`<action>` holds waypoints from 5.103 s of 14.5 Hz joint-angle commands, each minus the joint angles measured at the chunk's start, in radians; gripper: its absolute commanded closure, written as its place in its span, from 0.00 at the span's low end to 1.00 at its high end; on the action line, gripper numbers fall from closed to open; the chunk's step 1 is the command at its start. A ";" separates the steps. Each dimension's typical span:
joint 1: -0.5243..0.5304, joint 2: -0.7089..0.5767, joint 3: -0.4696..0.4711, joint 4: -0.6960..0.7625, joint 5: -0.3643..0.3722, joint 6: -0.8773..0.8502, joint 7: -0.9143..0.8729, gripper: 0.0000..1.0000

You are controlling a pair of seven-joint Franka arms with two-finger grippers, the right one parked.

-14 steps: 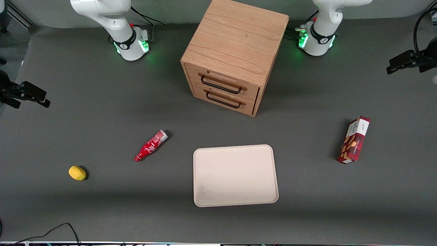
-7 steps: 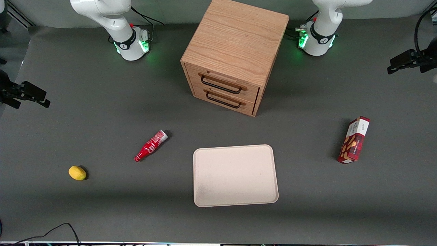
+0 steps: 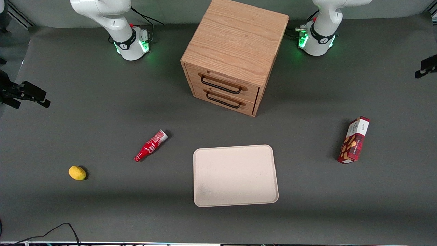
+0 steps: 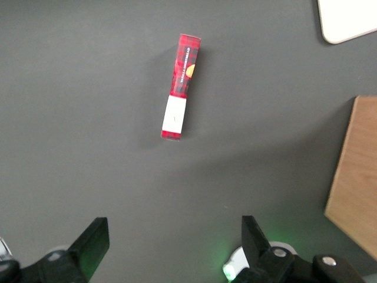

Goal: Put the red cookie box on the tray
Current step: 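Lower the left gripper onto the red plaid cookie box and close it, then lift the cookie box upright with the left gripper, then carry the cookie box over the white tray with the left gripper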

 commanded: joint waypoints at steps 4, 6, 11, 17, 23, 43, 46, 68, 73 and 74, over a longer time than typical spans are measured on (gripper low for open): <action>0.007 0.160 0.000 -0.202 -0.091 0.313 0.219 0.00; 0.007 0.203 0.000 -0.261 -0.114 0.416 0.235 0.00; 0.000 0.261 -0.009 -0.412 -0.123 0.703 0.237 0.00; -0.006 0.329 -0.059 -0.526 -0.212 0.967 0.237 0.00; -0.004 0.377 -0.073 -0.527 -0.212 1.032 0.235 0.88; -0.001 0.317 -0.029 0.130 -0.197 0.121 -0.016 1.00; -0.007 0.317 -0.079 0.295 -0.200 -0.062 -0.229 1.00; -0.131 0.764 -0.579 0.237 0.163 0.798 -1.119 1.00; -0.132 0.785 -0.579 0.197 0.225 0.843 -1.129 1.00; -0.132 0.786 -0.579 0.195 0.234 0.842 -1.127 1.00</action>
